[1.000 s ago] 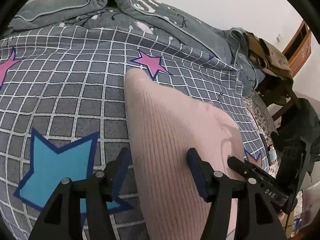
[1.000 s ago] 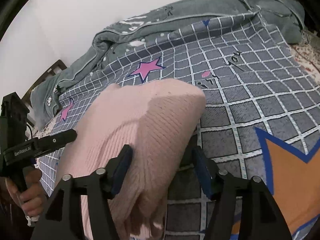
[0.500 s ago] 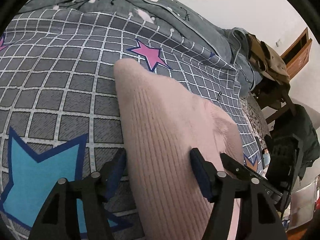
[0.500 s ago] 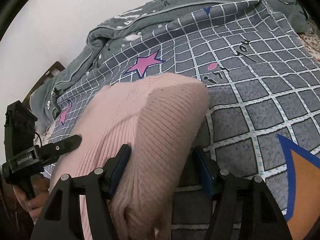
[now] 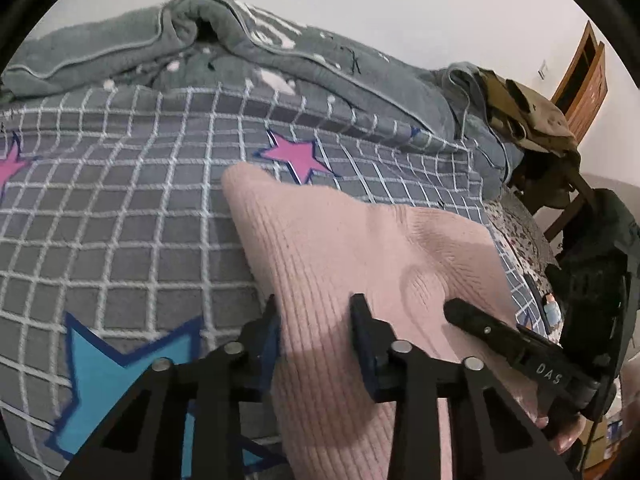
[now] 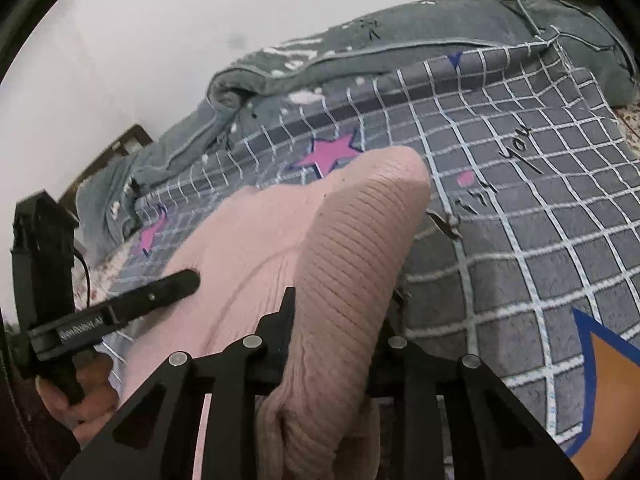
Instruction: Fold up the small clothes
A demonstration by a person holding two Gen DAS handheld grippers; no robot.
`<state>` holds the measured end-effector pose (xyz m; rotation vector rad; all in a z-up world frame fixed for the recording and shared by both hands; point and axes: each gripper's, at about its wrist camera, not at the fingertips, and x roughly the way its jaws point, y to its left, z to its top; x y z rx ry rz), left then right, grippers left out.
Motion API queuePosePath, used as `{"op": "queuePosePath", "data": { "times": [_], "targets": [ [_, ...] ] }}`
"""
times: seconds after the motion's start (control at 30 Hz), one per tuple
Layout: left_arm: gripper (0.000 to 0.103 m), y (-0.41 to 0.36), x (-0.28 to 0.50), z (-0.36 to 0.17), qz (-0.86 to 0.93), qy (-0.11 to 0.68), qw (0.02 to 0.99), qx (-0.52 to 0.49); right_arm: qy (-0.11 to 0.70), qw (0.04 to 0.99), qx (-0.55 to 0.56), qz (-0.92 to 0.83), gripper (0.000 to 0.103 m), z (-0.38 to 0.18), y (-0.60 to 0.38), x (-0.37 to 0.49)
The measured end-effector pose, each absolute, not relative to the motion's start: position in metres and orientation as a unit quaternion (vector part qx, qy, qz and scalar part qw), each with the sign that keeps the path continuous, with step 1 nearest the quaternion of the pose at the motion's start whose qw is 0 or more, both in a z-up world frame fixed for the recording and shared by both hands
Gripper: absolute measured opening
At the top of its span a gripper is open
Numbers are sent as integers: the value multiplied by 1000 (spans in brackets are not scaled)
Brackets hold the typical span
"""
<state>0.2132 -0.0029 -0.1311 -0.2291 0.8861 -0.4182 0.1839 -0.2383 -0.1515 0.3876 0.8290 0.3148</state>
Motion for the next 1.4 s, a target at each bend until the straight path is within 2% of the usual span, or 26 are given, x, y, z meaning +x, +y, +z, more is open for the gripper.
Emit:
{"op": "queuePosePath", "data": {
  "times": [0.07, 0.3, 0.4, 0.47, 0.53, 0.67, 0.87, 1.2, 1.23, 1.27, 1.37, 1.4],
  "targets": [
    [9, 6, 217, -125, -191, 418, 882, -104, 392, 888, 186, 155, 25, -147, -229, 191],
    [7, 39, 233, -136, -189, 436, 871, -125, 390, 889, 173, 164, 25, -142, -204, 214],
    [13, 43, 231, -144, -213, 442, 857, -158, 411, 884, 161, 156, 29, -152, -213, 215],
    [27, 41, 231, -148, -228, 448, 846, -178, 427, 877, 159, 150, 33, -161, -223, 212],
    [32, 36, 231, -153, -230, 452, 843, -180, 437, 872, 162, 150, 36, -168, -231, 208],
    [34, 30, 227, -158, -223, 453, 845, -177, 441, 869, 163, 153, 45, -174, -235, 195],
    [37, 28, 229, -165, -217, 465, 838, -187, 448, 860, 184, 159, 51, -186, -233, 195],
    [46, 28, 240, -175, -216, 476, 827, -208, 456, 850, 203, 168, 52, -191, -230, 205],
    [44, 27, 240, -174, -214, 474, 828, -209, 457, 850, 203, 168, 51, -191, -230, 206],
    [37, 25, 239, -172, -215, 470, 831, -205, 456, 850, 204, 168, 48, -191, -229, 205],
    [26, 21, 233, -162, -209, 448, 851, -177, 440, 861, 196, 167, 34, -182, -228, 201],
    [24, 21, 233, -158, -206, 444, 855, -173, 432, 865, 193, 167, 33, -178, -227, 200]
  ]
}}
